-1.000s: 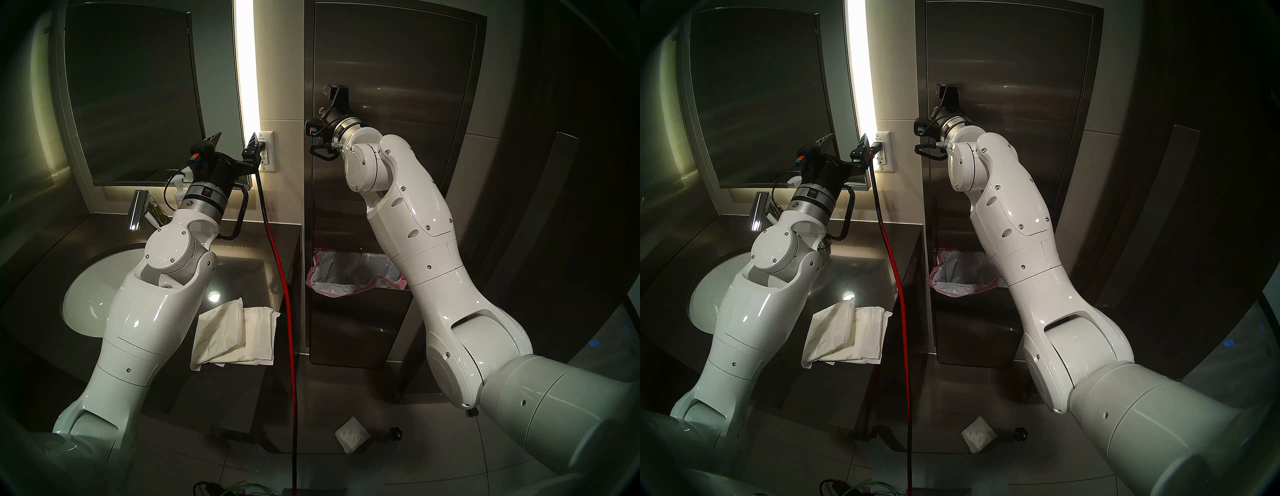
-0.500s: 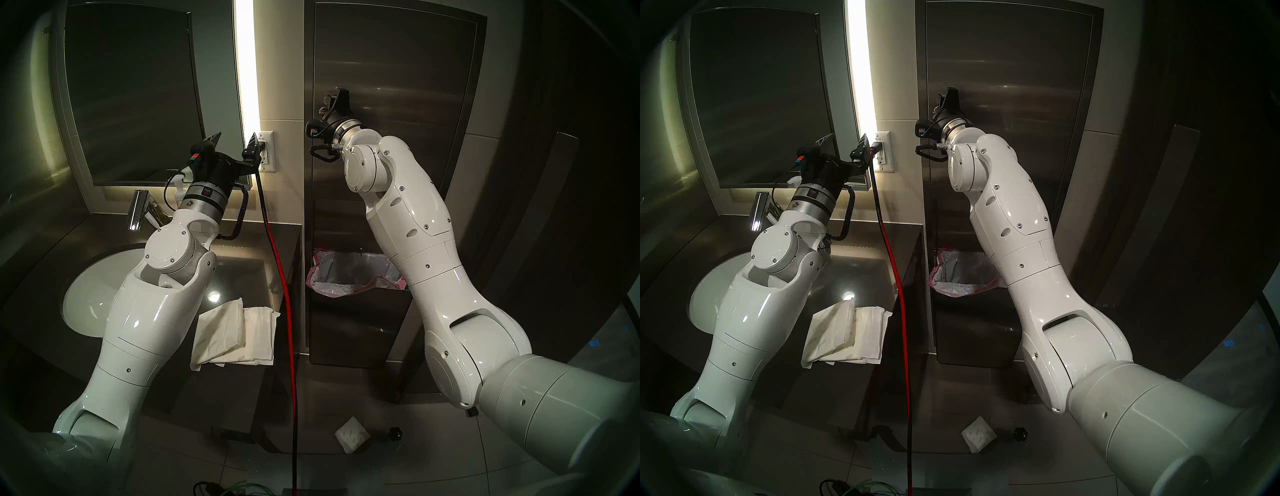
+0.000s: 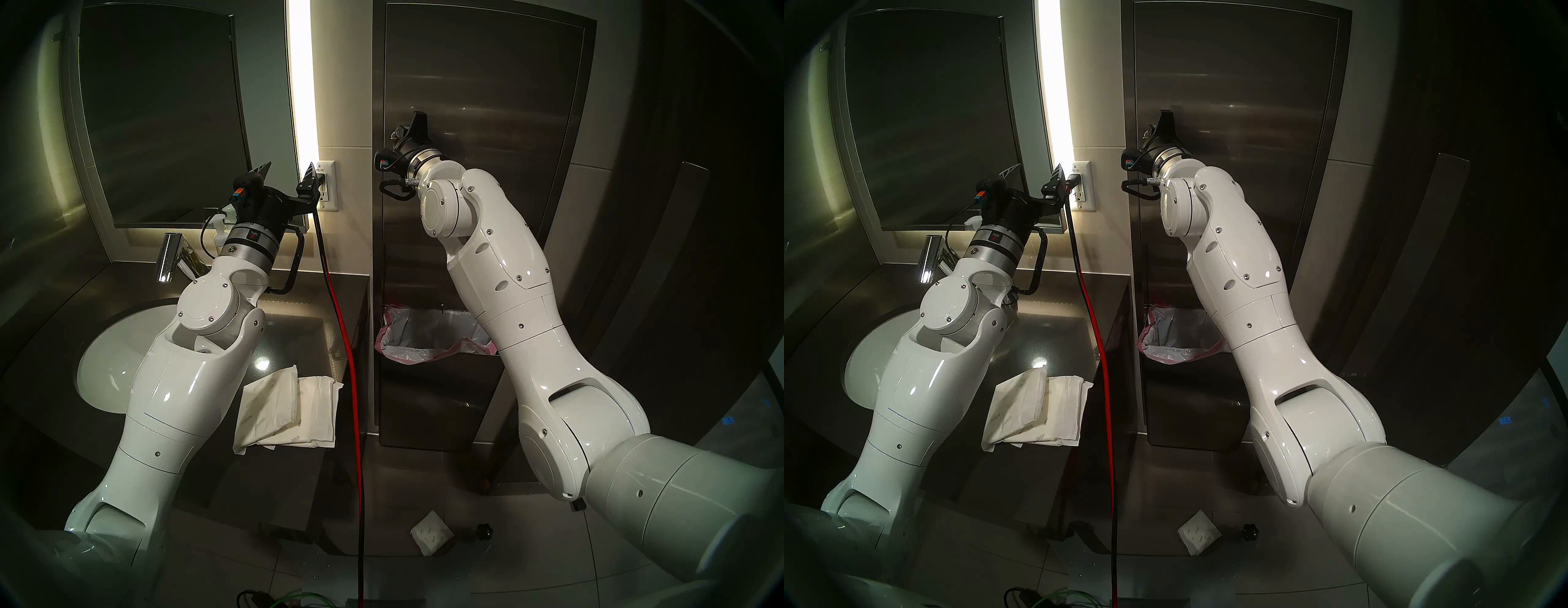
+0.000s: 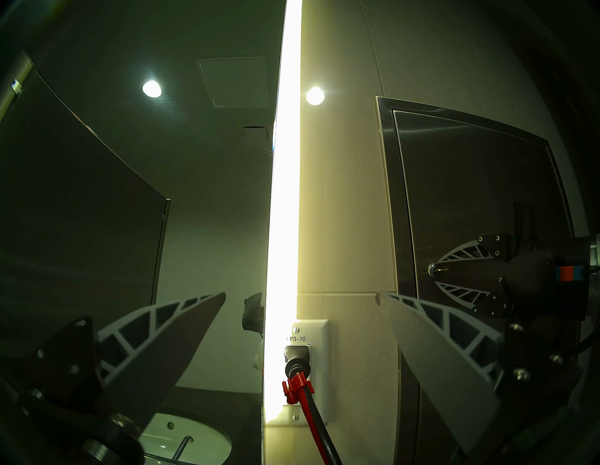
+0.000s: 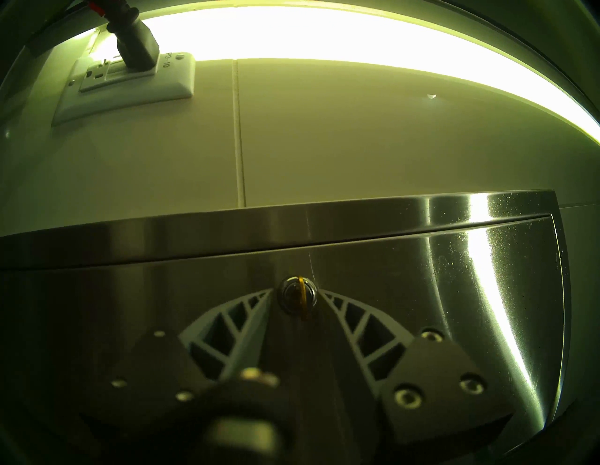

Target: Twist key and open towel dispenser

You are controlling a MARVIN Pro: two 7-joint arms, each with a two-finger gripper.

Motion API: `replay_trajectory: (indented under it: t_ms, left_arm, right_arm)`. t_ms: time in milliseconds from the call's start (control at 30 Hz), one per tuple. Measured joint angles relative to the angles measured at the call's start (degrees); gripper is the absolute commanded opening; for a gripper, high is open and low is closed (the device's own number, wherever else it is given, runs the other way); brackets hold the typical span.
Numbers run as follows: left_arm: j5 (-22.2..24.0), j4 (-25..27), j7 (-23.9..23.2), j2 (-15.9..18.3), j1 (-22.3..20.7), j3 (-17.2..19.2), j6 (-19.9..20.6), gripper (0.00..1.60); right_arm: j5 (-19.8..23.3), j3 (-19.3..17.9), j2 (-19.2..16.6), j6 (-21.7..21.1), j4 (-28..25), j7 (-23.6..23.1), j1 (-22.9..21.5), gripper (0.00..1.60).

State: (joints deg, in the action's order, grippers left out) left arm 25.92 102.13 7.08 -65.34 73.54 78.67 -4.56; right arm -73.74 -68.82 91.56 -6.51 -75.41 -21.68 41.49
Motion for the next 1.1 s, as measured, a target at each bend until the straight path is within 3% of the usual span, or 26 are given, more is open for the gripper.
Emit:
replay_trajectory:
  t_ms: [167,300,833,1100]
  left_arm:
    - [0.0,0.0,0.0,0.0,0.0,0.0,0.0,1.60]
    - [0.0,0.0,0.0,0.0,0.0,0.0,0.0,1.60]
    - [0.0,0.0,0.0,0.0,0.0,0.0,0.0,1.60]
    - [0.0,0.0,0.0,0.0,0.0,0.0,0.0,1.60]
  right_arm:
    - [-0.1,0.1,0.2,0.1,0.4,0.1,-0.1,0.46]
    - [-0.2,0.1,0.4,0.3,0.5,0.4,-0.3,0.00]
    - [-0.2,-0.5,1.4,1.5,2.9,2.5,-1.0,0.00]
    - [4.2,-3.2,3.4,1.0,3.1,2.5,-0.6,0.00]
